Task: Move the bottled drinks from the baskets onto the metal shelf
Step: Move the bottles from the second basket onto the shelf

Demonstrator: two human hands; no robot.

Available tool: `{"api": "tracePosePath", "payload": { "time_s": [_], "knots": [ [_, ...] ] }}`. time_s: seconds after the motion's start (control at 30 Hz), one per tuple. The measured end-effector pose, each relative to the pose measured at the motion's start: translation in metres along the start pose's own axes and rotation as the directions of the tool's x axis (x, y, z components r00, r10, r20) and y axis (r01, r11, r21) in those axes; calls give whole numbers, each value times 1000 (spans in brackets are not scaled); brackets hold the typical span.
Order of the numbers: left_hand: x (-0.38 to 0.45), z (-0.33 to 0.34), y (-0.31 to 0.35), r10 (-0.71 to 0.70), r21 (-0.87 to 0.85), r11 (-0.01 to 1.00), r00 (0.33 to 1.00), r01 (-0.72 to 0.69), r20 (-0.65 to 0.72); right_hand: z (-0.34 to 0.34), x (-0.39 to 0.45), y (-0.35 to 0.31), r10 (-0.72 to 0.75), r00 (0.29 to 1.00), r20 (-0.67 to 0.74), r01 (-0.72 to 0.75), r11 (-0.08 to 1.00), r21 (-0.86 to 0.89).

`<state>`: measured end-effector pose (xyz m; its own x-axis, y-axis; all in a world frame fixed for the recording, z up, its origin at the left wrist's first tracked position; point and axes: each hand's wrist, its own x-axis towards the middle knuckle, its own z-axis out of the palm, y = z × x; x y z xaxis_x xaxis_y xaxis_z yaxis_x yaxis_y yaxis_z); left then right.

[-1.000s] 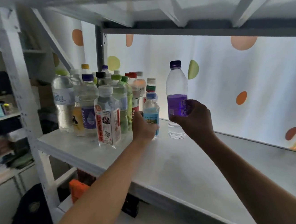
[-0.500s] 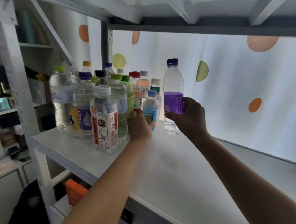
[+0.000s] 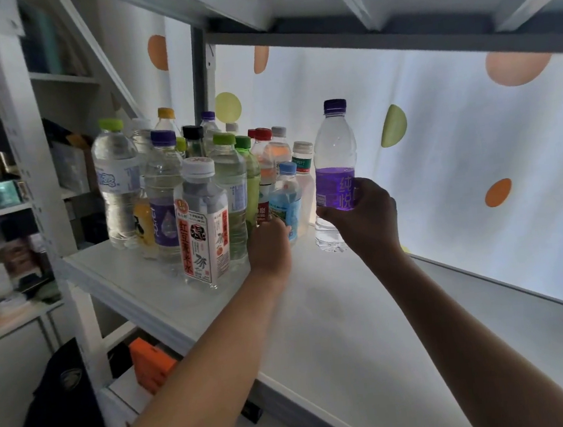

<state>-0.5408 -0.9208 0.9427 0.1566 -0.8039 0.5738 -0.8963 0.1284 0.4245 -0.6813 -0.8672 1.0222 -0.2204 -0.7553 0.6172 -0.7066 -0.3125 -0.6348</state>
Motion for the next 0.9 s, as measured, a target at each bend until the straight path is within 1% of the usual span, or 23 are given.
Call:
{"api": "tracePosePath", "payload": {
  "time_s": [0.07,0.13,0.23,0.33,0.4,0.5,0.53,0.6,0.7,0.8,0.83,0.9],
  "knots": [
    [-1,-1,-1,23,83,996,999,-27,47,3,-2,3,11,1000,9,-11,1000,0],
    [-2,-3,-1,34,108,993,996,-43,78,5,-4,6,16,1000,16,-16,1000,-5],
    [-4,-5,0,38,117,992,995,-49,90,7,-7,10,18,999,27,-18,1000,-23],
    [-8,-7,1,36,183,981,992,-58,120,8,-11,9,42,999,20,-42,999,-10],
    [-15,-10,5,71,267,957,983,-116,171,10,-16,7,58,998,25,-58,998,-1],
    [-33,-18,9,168,340,902,941,-268,295,14,-23,0,77,996,52,-78,997,27],
    [-39,-24,6,188,338,890,922,-306,340,17,-26,-3,79,995,67,-82,996,34],
    [-48,-39,-5,203,282,898,886,-338,417,21,-30,-9,84,993,88,-88,995,41],
    [-62,-69,-27,263,246,887,865,-391,427,28,-36,-20,86,991,104,-91,995,47],
    [-77,-101,-45,308,148,894,820,-422,482,33,-40,-30,71,992,103,-76,996,50],
    [-82,-112,-52,321,107,901,813,-420,486,34,-40,-33,70,992,101,-76,996,54],
    [-92,-134,-67,344,36,914,820,-403,457,40,-43,-39,78,993,93,-84,995,60]
  ]
}}
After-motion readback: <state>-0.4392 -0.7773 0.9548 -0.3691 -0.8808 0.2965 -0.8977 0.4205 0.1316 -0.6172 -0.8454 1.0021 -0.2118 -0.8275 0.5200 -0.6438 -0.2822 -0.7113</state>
